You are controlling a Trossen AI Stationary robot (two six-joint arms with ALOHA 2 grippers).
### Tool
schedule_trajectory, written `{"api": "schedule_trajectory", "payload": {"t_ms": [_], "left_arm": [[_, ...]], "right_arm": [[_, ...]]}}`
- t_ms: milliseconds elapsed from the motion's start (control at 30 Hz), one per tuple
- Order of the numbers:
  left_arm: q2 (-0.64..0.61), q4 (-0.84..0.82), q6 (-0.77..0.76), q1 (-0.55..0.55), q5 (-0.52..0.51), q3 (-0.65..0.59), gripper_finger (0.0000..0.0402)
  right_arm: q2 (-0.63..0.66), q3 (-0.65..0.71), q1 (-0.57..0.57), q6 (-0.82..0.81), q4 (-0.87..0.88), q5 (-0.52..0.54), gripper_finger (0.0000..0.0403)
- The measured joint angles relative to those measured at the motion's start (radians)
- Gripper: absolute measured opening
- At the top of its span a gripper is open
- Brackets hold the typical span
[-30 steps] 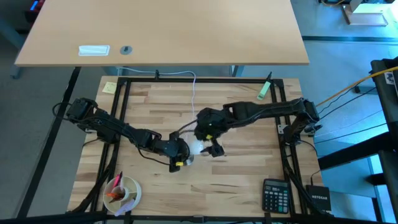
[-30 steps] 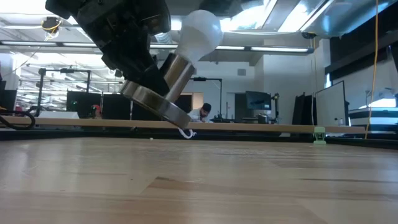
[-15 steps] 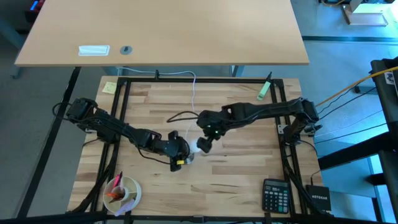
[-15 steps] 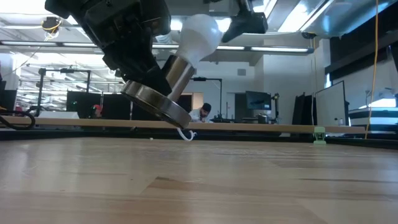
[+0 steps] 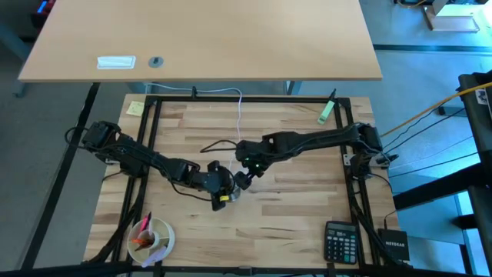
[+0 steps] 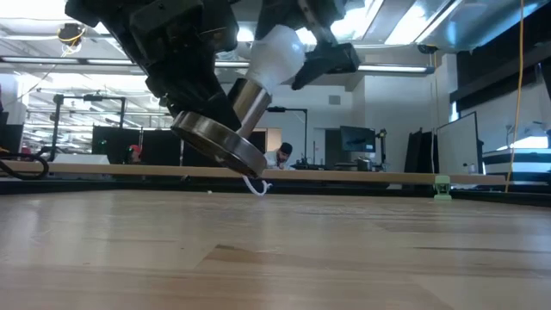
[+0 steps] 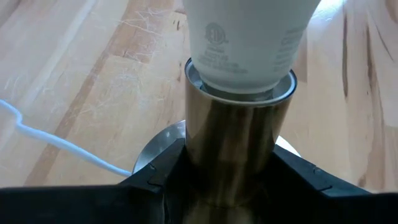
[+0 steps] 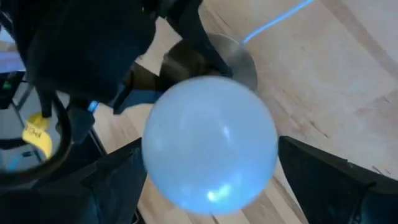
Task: Screw lightbulb
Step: Remove the lightbulb from the lamp
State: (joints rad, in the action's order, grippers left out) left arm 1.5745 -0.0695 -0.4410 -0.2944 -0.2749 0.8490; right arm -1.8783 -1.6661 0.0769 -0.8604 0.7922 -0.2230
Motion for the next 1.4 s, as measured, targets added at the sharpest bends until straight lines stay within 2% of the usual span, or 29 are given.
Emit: {"api": "schedule_trajectory", "payload": {"t_ms": [267,467,600,767,933,1133,1233,1400], "left_arm": [[0.000,-0.002,0.002,0.000,0.000,0.000,0.0160],[0.000,-0.003,0.008,0.000,0.001,0.000,0.0160],[0.000,-0.002,0.042,-0.008,0.001,0.000,0.0160],[0.000,-0.001,0.079,-0.021,0.002,0.000,0.0160],[0.000,-0.001,0.100,-0.021,0.001,0.000,0.0160],[0.000,0.000,0.135,-0.017,0.008,0.000,0.0160],[0.000,0.000,0.135,-0.016,0.010,0.000,0.0160],[0.000,-0.001,0.132,-0.016,0.010,0.000,0.0162]], "right_arm": [[-0.007,0.000,0.000,0.010,-0.046,-0.023,0.0341],[-0.007,0.000,0.001,0.123,-0.037,-0.035,0.0262],[-0.007,-0.002,0.001,0.349,-0.039,-0.061,0.0259],[-0.007,-0.002,0.002,0.749,-0.034,-0.074,0.0259],[-0.007,-0.003,0.002,1.116,-0.044,-0.067,0.0279],[-0.007,-0.004,0.011,1.521,-0.068,-0.066,0.0285],[-0.007,-0.004,0.016,1.602,-0.072,-0.057,0.0287],[-0.007,-0.004,0.016,1.548,-0.078,-0.047,0.0288]]}}
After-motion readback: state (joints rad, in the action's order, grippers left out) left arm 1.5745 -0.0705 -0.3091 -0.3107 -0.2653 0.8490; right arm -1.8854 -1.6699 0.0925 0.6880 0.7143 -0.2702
